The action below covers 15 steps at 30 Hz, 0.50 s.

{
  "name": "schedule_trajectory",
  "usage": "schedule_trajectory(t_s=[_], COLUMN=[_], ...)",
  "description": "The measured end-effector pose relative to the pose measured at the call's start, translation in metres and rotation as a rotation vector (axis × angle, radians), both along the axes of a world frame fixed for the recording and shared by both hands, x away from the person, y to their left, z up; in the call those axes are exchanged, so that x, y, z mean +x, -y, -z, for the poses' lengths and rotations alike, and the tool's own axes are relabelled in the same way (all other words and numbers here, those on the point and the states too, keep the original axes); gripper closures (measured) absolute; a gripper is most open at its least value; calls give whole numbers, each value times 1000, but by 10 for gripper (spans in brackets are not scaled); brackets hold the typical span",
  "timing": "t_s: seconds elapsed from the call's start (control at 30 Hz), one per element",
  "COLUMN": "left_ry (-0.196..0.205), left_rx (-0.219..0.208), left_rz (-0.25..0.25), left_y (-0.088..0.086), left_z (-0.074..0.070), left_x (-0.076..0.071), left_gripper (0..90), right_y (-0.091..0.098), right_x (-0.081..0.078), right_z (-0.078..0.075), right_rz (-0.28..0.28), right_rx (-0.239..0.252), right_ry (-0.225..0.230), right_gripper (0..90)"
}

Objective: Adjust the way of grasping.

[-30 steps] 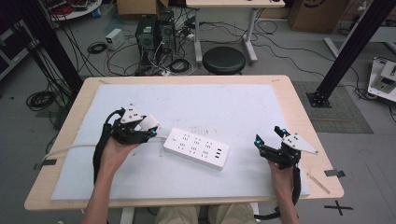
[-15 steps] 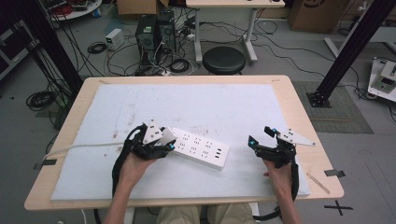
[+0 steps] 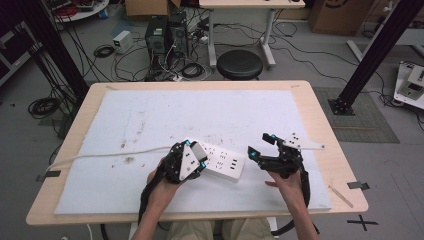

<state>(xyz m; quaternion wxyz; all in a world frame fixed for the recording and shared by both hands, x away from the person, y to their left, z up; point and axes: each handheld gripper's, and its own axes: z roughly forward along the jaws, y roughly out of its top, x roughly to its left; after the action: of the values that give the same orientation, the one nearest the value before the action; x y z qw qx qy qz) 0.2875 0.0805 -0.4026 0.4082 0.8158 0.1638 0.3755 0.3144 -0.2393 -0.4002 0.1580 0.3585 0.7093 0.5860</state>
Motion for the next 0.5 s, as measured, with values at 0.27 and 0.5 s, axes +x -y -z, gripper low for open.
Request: schedule_trajectory(t_s=[0.27,0.5], left_ry=[131,210], left_rx=[31,48], left_rz=[41,49], left_y=[27,42], left_z=[0,1], left_x=[-12,-19], left_gripper=[424,424], right_y=[-18,-29], right_x=[0,2], right_z=[0,0], right_rz=[-110,-190], right_rx=[49,95], right_ry=[-103,-167], right_gripper=[190,190])
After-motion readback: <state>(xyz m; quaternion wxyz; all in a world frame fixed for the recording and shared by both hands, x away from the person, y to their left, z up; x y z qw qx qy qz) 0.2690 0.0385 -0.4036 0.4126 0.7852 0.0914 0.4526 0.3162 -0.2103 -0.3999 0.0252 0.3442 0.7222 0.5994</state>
